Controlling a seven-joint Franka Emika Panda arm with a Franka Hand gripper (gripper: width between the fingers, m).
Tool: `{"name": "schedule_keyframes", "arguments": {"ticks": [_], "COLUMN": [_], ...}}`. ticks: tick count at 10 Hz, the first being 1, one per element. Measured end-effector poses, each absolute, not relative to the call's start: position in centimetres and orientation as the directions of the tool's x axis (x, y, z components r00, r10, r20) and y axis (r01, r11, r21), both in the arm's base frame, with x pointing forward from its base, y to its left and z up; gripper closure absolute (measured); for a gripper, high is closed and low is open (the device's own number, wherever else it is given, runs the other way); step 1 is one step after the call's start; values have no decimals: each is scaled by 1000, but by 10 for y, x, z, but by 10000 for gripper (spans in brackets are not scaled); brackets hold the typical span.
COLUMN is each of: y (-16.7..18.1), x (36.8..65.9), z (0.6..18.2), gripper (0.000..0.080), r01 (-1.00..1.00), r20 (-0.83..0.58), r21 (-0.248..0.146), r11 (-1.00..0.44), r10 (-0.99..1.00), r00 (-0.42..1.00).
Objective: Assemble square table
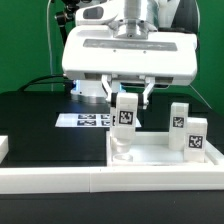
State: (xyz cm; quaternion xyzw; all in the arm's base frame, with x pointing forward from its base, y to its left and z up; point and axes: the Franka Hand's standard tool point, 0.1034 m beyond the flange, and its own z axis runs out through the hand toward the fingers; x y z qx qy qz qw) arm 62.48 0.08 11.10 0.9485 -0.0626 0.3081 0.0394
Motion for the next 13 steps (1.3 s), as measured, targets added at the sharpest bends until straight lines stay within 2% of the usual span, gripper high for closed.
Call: {"name": "schedule_keyframes", "arguments": {"ticks": [13], "y": [3], "x": [614], "z": [92], "gripper": [509], "r01": [-130], "r20": [564], "r21": [53], "r11": [-990], "r10": [-78], "r00": [822]}}
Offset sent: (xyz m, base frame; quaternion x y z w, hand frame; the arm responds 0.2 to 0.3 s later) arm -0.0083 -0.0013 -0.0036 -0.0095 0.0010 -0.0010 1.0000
